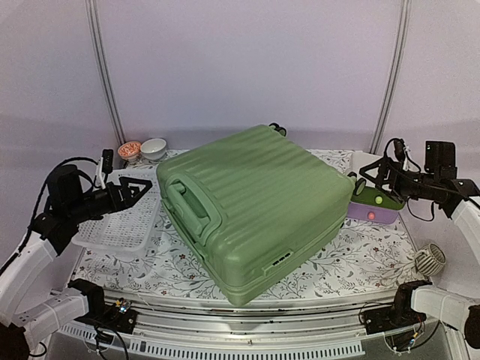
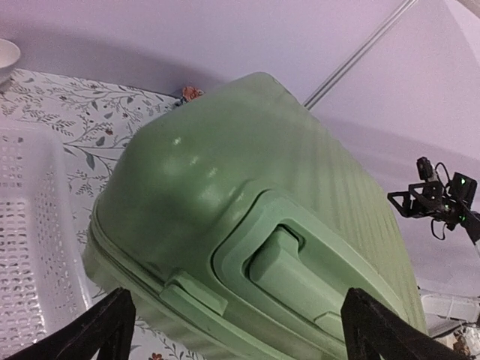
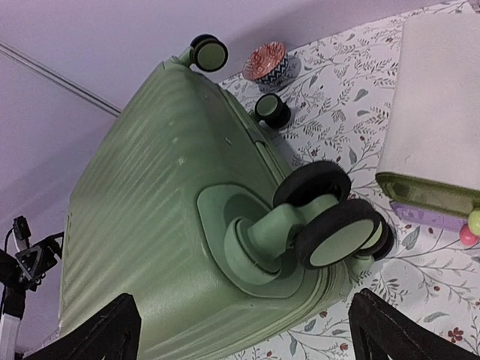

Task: Open, take out, and arrange the luggage
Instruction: Rotate the luggage at the center of the board.

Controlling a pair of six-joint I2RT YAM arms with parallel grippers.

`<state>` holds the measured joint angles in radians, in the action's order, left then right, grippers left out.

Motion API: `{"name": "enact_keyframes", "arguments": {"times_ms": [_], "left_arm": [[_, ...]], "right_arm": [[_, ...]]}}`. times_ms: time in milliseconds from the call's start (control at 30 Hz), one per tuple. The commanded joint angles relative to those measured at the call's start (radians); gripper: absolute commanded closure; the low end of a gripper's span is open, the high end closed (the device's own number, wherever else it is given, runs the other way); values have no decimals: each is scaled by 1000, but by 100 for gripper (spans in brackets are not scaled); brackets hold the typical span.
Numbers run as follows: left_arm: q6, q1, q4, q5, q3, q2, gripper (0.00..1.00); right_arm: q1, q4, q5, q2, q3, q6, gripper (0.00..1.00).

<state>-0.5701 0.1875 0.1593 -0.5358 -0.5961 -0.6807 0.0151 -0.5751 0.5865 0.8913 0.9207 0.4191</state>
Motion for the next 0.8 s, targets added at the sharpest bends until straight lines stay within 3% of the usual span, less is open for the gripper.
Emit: {"name": "enact_keyframes", "arguments": {"times_ms": [0,233,500,767], "left_arm": [[-8,8,-43,-141,23,-1,2],[-14,9,-42,-156,34,25,2],[-21,8,-36,-102,74,69,2],[3,6,-19,-21,116,94,2]], "right_arm": [[-51,-54,17,-53,-56,11,1],[-60,-12,18,-109,-162,47,1],[-62,213,161,-84,-285,143,1],[-74,380,201,10,-316,188,1]]}}
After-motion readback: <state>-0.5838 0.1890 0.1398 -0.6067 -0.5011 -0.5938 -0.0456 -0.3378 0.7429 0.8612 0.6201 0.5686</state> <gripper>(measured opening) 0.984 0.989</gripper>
